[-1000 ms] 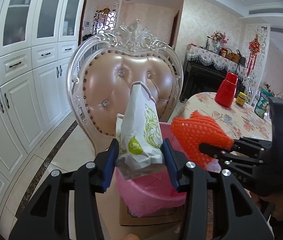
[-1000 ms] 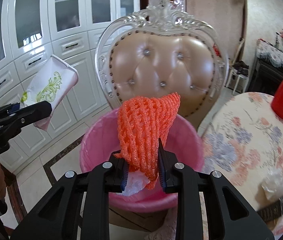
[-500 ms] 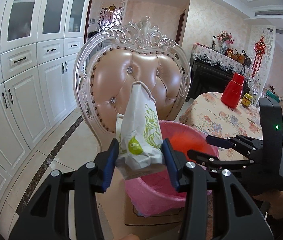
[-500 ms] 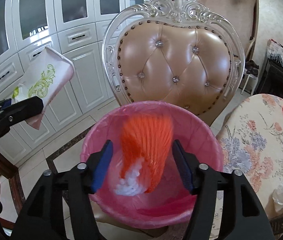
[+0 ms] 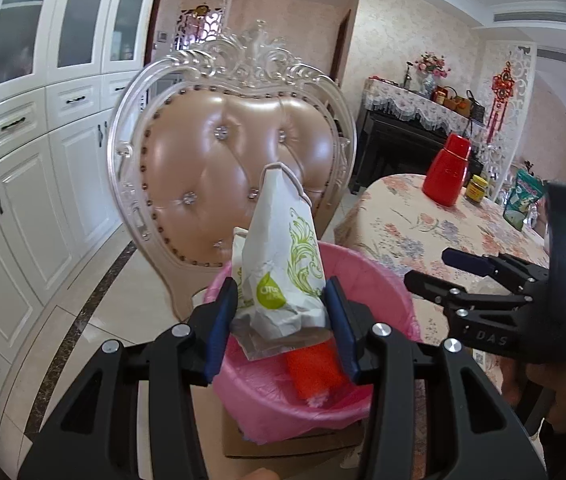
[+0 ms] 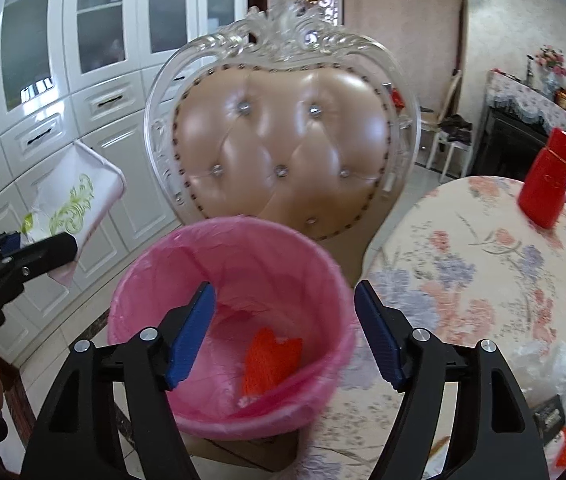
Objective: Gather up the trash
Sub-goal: 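Open the right tool over the bin while the left tool releases the tissue bag into it, then grasp the second orange foam net with the right tool while the left tool returns to the table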
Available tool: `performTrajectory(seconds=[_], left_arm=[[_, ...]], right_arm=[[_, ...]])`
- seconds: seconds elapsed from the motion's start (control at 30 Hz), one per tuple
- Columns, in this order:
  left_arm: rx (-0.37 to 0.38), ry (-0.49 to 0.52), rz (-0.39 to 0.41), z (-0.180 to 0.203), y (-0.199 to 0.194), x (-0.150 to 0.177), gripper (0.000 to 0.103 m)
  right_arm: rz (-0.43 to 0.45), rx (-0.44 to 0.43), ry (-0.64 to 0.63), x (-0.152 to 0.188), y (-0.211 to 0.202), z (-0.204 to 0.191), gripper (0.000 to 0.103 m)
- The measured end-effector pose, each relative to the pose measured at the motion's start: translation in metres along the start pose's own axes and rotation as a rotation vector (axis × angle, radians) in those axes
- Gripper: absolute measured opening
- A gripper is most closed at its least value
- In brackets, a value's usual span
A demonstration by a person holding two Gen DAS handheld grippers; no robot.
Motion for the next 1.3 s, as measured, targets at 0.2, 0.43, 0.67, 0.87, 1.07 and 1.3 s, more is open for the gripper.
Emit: performTrajectory(seconds=[0.2, 0.43, 0.67, 0.87, 1.07, 1.3], left_arm=[[0.049, 0.032, -0.017, 0.025, 0.017, -0.007, 0.044], [0.106, 0.047, -0.058, 0.055, 0.048, -0.017, 0.059], [0.092, 0.085, -0.055, 0.075, 0.051, -0.021, 0.06], [0.096, 0.103, -0.054, 0.088, 0.049, -0.018, 0.06], [0.117, 0.128, -0.056, 0.11, 0.045, -0.012, 0.06], [0.154, 0.156, -0.061, 0.146, 0.043, 0.0, 0.062]], right_arm=[[0.024, 0.035, 0.066, 0.002, -0.016, 0.034, 0.071], [0.039, 0.076, 0.107, 0.008, -0.034, 0.068, 0.073], [0.049, 0.083, 0.132, 0.016, -0.044, 0.087, 0.073], [0.059, 0.096, 0.16, 0.027, -0.057, 0.104, 0.074], [0.072, 0.124, 0.208, 0.049, -0.079, 0.128, 0.074], [0.083, 0.176, 0.261, 0.077, -0.108, 0.164, 0.075]])
Point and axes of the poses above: each gripper's, at about its wrist camera, not at the fingertips, and y roughly the way its jaws point, z to its right, x to its underside, the point moved 9 cm from there along y, roughly the way its jaws point, and after that the axes turned 11 degrees about -z, right-handed, at the moved point
